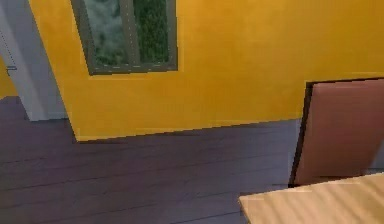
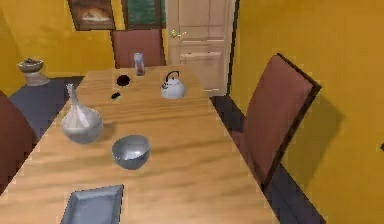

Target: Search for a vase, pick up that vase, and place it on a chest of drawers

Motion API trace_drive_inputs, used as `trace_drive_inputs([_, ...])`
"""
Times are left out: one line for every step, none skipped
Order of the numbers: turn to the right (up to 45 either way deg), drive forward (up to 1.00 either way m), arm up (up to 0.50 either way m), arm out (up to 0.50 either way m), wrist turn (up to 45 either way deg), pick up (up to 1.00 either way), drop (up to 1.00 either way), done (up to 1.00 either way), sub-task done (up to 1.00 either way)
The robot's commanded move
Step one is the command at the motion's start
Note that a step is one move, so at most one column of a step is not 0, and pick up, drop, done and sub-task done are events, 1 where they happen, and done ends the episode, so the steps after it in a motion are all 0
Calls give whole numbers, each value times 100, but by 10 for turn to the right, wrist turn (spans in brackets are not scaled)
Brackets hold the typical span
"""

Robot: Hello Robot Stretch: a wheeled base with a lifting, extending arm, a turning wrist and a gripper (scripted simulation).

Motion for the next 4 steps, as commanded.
trace_drive_inputs([0,25,0,0,0,0,0,0,0])
trace_drive_inputs([-120,0,0,0,0,0,0,0,0])
trace_drive_inputs([0,0,50,0,0,0,0,0,0])
trace_drive_inputs([0,0,38,0,0,0,0,0,0])
